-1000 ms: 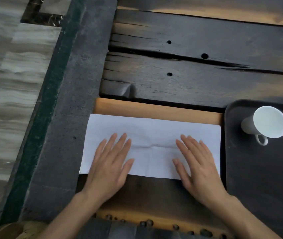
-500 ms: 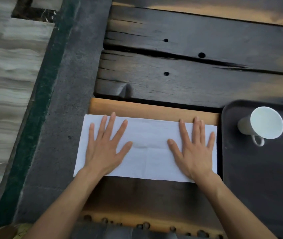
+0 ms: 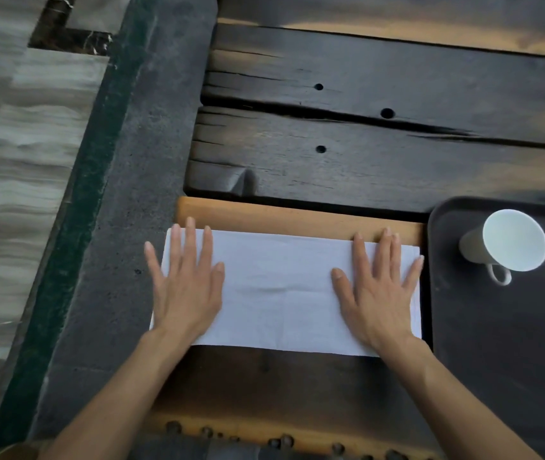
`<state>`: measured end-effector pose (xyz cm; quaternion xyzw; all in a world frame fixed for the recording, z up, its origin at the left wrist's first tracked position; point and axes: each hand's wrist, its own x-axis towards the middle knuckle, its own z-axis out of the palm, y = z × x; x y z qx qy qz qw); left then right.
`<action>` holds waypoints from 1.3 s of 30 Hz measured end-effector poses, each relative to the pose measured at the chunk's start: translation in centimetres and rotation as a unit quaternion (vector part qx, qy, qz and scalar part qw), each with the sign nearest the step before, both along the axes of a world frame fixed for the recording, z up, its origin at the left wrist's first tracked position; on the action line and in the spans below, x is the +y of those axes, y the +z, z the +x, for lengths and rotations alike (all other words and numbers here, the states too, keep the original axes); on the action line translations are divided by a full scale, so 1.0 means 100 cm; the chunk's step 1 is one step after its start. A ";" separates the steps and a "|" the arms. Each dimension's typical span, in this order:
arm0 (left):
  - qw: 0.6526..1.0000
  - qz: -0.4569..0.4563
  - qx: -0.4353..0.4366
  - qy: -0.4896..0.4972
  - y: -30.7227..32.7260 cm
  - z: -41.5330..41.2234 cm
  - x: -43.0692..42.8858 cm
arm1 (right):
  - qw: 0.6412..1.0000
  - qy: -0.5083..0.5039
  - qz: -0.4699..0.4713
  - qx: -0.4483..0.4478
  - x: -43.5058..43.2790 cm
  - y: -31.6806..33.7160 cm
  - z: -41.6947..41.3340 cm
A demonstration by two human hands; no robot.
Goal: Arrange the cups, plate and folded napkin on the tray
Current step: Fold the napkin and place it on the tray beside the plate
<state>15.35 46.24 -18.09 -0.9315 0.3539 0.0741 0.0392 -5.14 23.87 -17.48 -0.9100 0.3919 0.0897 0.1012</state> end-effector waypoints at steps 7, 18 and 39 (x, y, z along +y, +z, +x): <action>0.987 0.001 0.052 -0.151 -0.005 -0.060 -0.048 | 0.994 0.105 0.013 -0.032 0.056 -0.009 0.017; 0.999 -0.033 0.017 -0.032 -0.017 0.005 0.009 | 1.000 0.000 0.000 -0.007 -0.001 -0.009 -0.020; 0.798 -0.302 0.240 0.464 0.018 -0.027 0.103 | 0.987 0.078 0.100 -0.095 -0.058 0.039 0.037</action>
